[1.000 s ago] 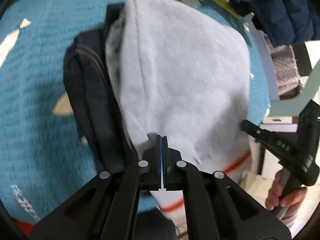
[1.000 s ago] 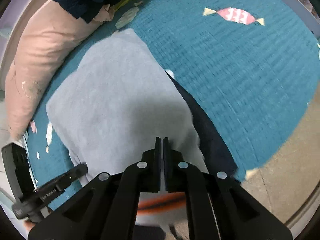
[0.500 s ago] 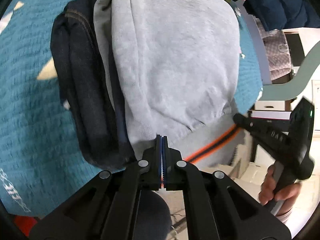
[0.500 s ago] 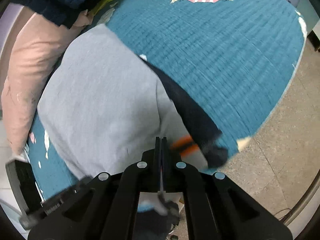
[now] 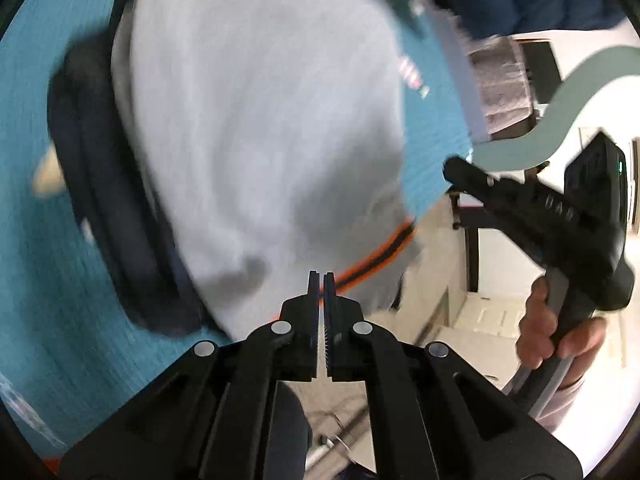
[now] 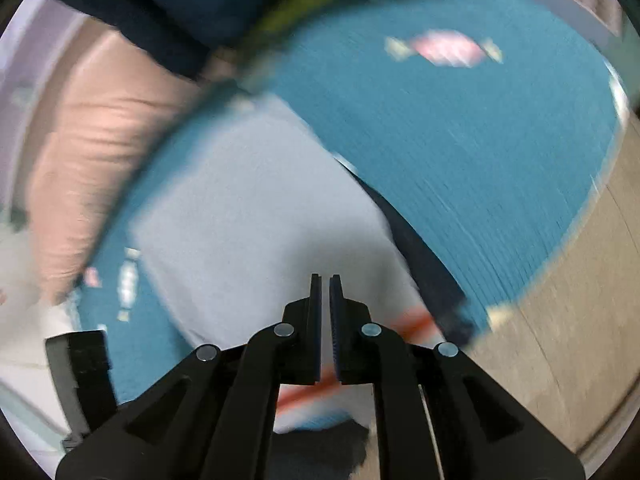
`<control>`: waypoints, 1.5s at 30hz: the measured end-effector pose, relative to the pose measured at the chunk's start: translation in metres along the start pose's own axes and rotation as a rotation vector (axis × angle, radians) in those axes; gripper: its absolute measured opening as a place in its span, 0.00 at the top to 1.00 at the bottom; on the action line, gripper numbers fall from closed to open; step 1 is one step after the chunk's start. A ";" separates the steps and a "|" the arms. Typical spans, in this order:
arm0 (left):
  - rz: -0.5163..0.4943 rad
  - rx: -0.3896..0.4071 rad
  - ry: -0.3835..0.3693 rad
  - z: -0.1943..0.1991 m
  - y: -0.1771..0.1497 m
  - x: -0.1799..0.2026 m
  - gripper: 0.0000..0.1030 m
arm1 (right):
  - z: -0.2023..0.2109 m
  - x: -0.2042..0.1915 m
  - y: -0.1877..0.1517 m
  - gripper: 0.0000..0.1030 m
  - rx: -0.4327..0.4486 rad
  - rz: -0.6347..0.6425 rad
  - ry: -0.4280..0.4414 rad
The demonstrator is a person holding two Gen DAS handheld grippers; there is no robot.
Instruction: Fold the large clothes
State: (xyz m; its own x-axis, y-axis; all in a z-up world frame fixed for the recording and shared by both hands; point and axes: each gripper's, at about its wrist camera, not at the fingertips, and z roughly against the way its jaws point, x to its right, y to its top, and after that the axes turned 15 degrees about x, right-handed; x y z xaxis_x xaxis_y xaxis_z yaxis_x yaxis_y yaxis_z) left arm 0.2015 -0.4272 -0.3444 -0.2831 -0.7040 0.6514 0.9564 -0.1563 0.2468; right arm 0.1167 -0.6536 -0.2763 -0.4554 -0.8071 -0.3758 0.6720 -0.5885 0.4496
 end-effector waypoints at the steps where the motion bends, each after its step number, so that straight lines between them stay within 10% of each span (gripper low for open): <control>1: -0.020 0.032 0.017 0.005 0.013 0.004 0.97 | -0.002 -0.007 0.011 0.94 0.012 0.002 0.009; 11: 0.125 0.235 0.163 0.012 0.119 -0.048 0.97 | -0.116 -0.049 0.075 0.94 -0.072 -0.012 0.061; 23: 0.259 0.278 0.059 0.002 0.123 -0.127 0.97 | -0.175 -0.015 0.084 1.00 -0.045 -0.176 0.138; 32: 0.082 0.252 0.257 0.018 0.107 -0.082 0.93 | -0.128 -0.045 0.074 0.96 0.003 -0.053 0.070; 36: 0.017 0.257 0.298 0.021 0.093 -0.058 0.76 | -0.101 -0.045 0.066 0.86 0.038 -0.049 0.069; 40: -0.054 0.259 0.340 0.024 0.074 -0.038 0.68 | -0.065 -0.046 0.050 0.41 0.112 -0.008 0.029; 45: -0.111 0.267 0.379 0.031 0.050 -0.021 0.58 | -0.026 -0.038 0.026 0.30 0.194 0.003 -0.043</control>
State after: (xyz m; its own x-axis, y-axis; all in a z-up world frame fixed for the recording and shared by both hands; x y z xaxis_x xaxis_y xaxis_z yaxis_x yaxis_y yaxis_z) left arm 0.2531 -0.3990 -0.3232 -0.2890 -0.9040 0.3150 0.8560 -0.0967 0.5079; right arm 0.1668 -0.6374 -0.2715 -0.4806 -0.8079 -0.3410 0.5505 -0.5806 0.5999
